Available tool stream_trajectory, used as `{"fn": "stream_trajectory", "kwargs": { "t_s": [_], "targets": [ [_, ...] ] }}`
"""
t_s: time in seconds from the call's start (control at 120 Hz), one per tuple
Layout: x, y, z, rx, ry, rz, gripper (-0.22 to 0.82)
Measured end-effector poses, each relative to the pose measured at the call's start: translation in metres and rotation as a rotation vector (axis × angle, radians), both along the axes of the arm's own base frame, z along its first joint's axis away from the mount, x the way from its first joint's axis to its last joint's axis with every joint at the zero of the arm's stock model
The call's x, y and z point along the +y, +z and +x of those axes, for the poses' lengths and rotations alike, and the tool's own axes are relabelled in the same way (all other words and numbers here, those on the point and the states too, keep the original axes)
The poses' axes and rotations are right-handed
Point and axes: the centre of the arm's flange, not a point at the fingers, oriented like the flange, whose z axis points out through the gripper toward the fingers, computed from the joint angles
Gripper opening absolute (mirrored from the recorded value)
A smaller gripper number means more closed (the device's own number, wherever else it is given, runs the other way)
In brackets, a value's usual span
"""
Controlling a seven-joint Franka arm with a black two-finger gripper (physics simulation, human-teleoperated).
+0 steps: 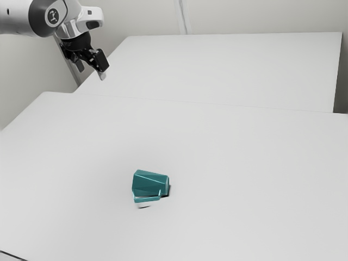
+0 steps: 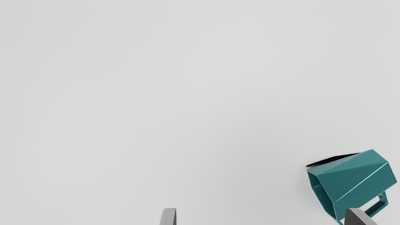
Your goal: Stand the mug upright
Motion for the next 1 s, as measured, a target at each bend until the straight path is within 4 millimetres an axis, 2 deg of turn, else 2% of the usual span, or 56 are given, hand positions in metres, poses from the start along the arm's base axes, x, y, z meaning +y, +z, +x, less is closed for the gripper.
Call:
{"fn": "stream_trajectory", "kwargs": {
  "t_s": [0.292,0.4,0.55,0.725,0.933,1.0],
  "targets": [
    [0.003,-0.003,-0.001,-0.001,0.006,-0.004,0.59],
    [0.003,-0.017,-0.003,0.013,0.009,-0.03,0.59],
    [0.007,-0.049,-0.01,0.037,0.025,-0.09,0.59],
    [0.037,-0.093,-0.025,0.053,0.111,-0.208,0.59],
    [0.032,-0.134,-0.056,0.05,0.159,-0.356,0.59],
    [0.037,-0.145,-0.065,0.049,0.188,-0.401,0.59]
  ]
}}
